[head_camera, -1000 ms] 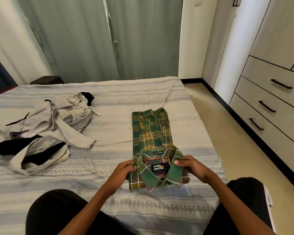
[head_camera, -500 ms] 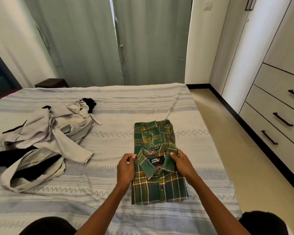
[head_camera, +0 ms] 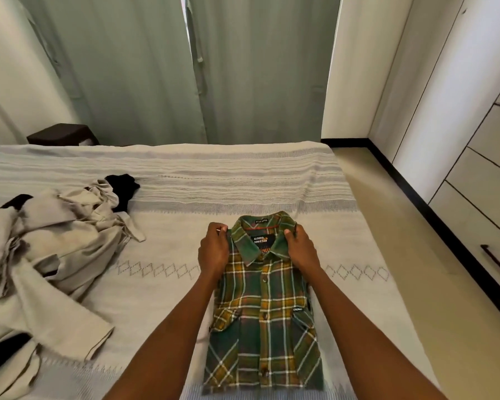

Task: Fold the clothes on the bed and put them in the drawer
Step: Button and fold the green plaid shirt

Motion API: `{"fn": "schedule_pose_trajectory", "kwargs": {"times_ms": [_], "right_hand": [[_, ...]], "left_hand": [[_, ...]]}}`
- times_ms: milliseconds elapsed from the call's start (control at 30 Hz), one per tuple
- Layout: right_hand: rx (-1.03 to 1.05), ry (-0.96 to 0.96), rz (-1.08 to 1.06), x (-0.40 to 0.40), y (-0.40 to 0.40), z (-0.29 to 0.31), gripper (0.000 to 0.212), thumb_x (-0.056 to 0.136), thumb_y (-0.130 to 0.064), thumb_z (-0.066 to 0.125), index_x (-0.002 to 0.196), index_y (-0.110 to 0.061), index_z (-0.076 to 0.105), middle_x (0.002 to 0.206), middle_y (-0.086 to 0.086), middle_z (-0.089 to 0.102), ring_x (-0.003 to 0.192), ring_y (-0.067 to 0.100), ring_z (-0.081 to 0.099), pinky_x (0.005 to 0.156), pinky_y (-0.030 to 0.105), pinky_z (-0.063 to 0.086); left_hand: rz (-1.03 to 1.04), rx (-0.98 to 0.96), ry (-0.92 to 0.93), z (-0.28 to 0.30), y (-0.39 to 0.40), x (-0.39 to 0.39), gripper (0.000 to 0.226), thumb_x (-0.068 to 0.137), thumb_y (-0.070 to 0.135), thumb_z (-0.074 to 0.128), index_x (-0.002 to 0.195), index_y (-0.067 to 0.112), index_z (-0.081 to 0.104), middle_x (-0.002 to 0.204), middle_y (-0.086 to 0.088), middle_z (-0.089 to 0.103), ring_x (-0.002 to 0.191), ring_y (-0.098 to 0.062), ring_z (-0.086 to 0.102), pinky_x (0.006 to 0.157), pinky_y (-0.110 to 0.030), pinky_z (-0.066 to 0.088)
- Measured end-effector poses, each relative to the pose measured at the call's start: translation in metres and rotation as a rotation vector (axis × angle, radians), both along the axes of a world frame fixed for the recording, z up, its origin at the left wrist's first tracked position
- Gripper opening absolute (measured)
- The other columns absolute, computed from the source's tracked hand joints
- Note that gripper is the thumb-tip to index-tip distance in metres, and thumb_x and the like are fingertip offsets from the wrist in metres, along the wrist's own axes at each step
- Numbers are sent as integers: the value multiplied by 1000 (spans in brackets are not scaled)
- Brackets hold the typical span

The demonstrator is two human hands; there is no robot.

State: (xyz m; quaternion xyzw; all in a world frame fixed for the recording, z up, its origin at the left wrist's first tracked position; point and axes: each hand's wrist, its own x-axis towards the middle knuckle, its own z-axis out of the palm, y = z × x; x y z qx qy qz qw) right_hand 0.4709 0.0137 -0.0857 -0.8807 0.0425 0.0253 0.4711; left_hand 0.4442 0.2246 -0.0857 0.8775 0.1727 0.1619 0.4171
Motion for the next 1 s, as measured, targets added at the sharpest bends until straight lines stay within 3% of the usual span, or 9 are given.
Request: {"fn": "schedule_pose_trajectory", "kwargs": {"times_ms": [100,200,367,533,700,867,933,1000], "right_hand": [[-304,39,42,38,4,-28,41,108,-40,32,130,-9,47,128,19,62,114,41,59,89,44,46],[-551,-39,49,50,9,-53,39,108,-41,31,122,-10,50,114,15,67,100,36,65,77,41,49],[-672,-112,19,54,12,-74,45,108,-44,27,121,-10,54,110,14,69,94,37,67,74,41,50],[-549,-117,-44,44,6,-58,54,104,-50,34,138,-8,46,129,16,58,108,39,60,81,46,50],[-561,-267,79,-19,8,-38,51,103,-48,40,141,-16,49,136,10,56,122,29,52,98,45,47],[-608,-214,290,-129,19,-43,52,107,-44,27,152,-22,39,158,2,38,148,24,29,122,46,19],[-642,-147,297,-153,15,-53,59,106,-50,17,158,-25,26,165,-2,23,154,23,14,124,48,7],[-648,-73,293,-167,4,-62,64,104,-58,11,161,-29,12,168,-9,6,155,20,1,123,50,1]], "left_hand": [[-19,132,138,-27,7,35,21,106,30,36,115,21,52,107,-9,69,92,-31,64,77,-35,46],[-84,321,178,-57,14,50,13,103,30,35,109,22,45,101,-9,69,83,-31,63,73,-39,49],[-131,451,172,-80,18,61,17,104,33,33,109,21,45,104,-8,66,83,-33,62,70,-39,46],[-51,373,152,-63,14,44,37,105,40,34,130,16,49,128,-12,57,107,-36,58,83,-46,49],[-201,491,4,-41,1,-14,32,104,33,40,125,17,58,123,-10,60,104,-29,58,87,-41,47],[-377,470,-60,-37,-17,-87,25,104,30,40,114,24,62,115,-1,66,98,-17,59,90,-36,48],[-430,491,35,-44,-19,-106,34,105,38,34,128,27,56,131,0,62,115,-18,56,103,-38,43],[-490,490,244,-58,-19,-130,53,105,52,20,152,31,30,160,1,32,146,-21,30,120,-44,20]]}}
